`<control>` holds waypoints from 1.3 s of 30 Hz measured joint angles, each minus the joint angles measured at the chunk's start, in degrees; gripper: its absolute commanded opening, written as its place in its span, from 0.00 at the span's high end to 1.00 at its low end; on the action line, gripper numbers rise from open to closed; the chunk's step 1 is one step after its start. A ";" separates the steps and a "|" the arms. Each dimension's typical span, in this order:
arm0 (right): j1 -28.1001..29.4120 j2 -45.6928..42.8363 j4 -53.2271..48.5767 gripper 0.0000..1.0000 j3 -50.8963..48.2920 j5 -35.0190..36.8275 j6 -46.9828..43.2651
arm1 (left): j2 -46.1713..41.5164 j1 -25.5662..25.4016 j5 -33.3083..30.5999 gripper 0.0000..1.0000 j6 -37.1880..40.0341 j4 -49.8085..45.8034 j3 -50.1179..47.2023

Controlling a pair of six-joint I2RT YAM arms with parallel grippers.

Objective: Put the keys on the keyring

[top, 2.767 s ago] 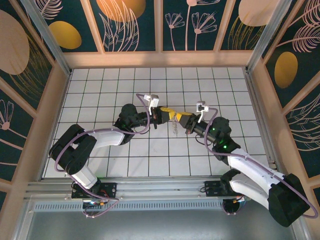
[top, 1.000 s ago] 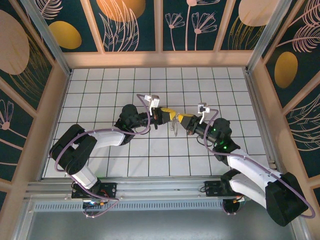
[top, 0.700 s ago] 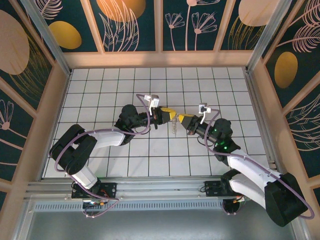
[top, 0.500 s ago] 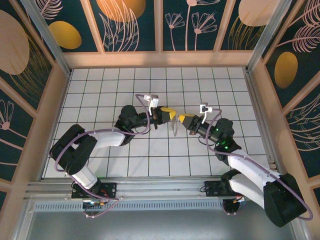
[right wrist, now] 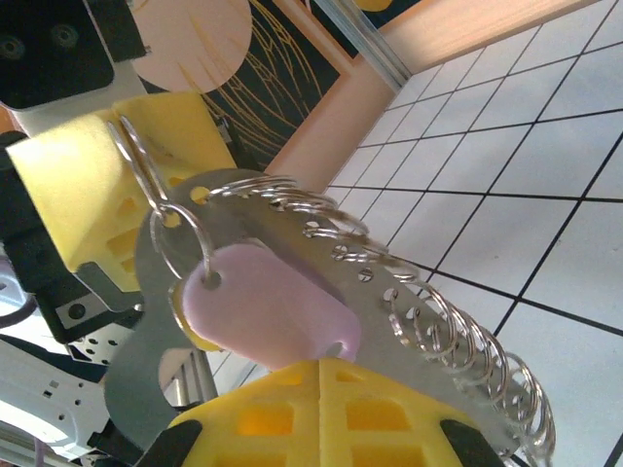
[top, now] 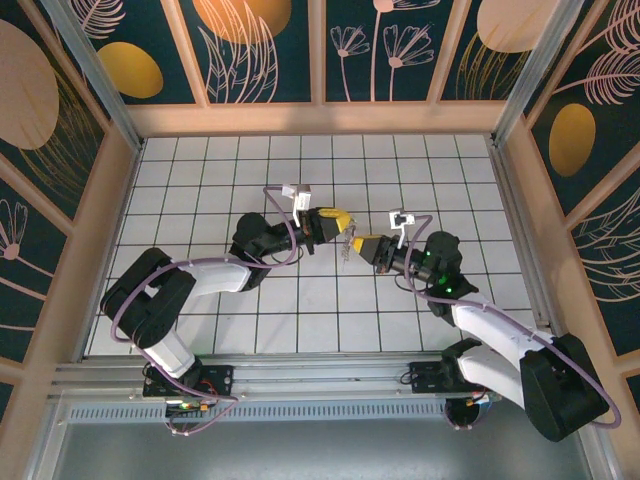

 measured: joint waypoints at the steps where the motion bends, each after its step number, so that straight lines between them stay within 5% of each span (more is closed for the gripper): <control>1: -0.09 0.00 -0.33 1.00 0.26 0.02 -0.04 | 0.20 0.00 -0.28 1.00 -0.26 0.24 0.00; 5: -2.21 -1.22 -2.21 0.95 0.50 0.37 -0.17 | 0.59 0.00 -1.22 1.00 -1.18 0.63 0.00; 9: -5.73 -4.33 -3.93 0.69 0.50 1.14 0.42 | 0.68 0.00 -2.49 1.00 -2.16 0.55 0.17; 13: -8.07 -6.45 -3.87 0.55 0.68 2.49 1.60 | 1.70 0.00 -3.72 1.00 -4.48 1.20 0.33; 39: -1.62 7.37 14.86 0.46 5.14 8.98 10.10 | 7.04 0.00 -9.49 1.00 -22.38 10.51 0.42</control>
